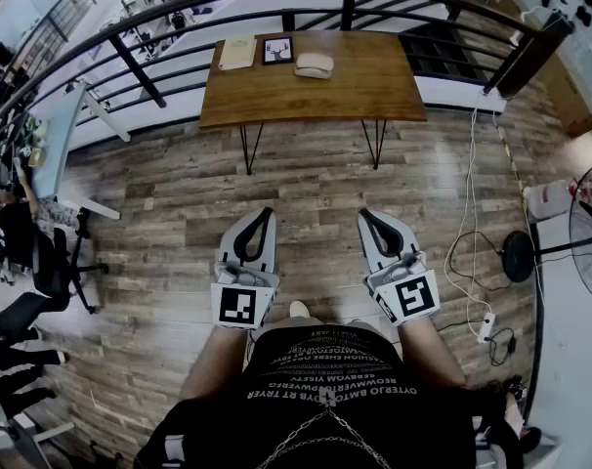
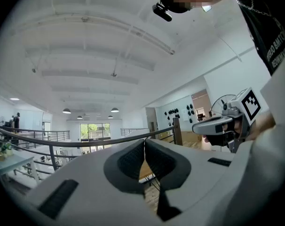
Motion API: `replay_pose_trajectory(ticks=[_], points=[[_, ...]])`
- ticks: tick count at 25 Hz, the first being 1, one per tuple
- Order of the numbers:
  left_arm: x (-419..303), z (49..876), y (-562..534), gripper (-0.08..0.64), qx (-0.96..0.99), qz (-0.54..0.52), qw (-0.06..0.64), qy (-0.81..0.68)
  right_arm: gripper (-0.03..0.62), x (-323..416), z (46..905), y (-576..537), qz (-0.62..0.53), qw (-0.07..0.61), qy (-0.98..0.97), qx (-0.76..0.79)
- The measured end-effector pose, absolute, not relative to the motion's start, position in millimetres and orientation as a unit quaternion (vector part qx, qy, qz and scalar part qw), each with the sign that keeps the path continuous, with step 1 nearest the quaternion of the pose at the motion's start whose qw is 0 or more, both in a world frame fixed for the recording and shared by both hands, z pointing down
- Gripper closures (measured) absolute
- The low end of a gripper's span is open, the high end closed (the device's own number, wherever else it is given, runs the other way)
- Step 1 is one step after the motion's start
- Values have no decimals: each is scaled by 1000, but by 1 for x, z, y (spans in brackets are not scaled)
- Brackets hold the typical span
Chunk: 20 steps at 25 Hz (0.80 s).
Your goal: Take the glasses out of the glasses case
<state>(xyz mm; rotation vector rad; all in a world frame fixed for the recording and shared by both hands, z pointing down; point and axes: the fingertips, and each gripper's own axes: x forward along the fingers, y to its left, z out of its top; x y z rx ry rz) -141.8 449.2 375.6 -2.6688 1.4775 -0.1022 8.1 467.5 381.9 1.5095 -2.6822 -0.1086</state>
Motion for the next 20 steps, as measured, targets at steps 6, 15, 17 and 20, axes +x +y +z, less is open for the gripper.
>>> replay_pose_trajectory(ticks=[6,15,17,20], points=[[-156,378,444,531,-875,-35,42,481,577,-8,383,463,-24,20,-872,488],[-173,385,443,531,-881,-31,30,472,577,-16,390,464,-20,31,-856,515],[-179,391,443,531,-880,-30,21,473,577,-18,392,465,-20,35,-852,522],[-188,398,443,531,-880,-32,12,474,577,-21,394,468,-21,41,-848,528]])
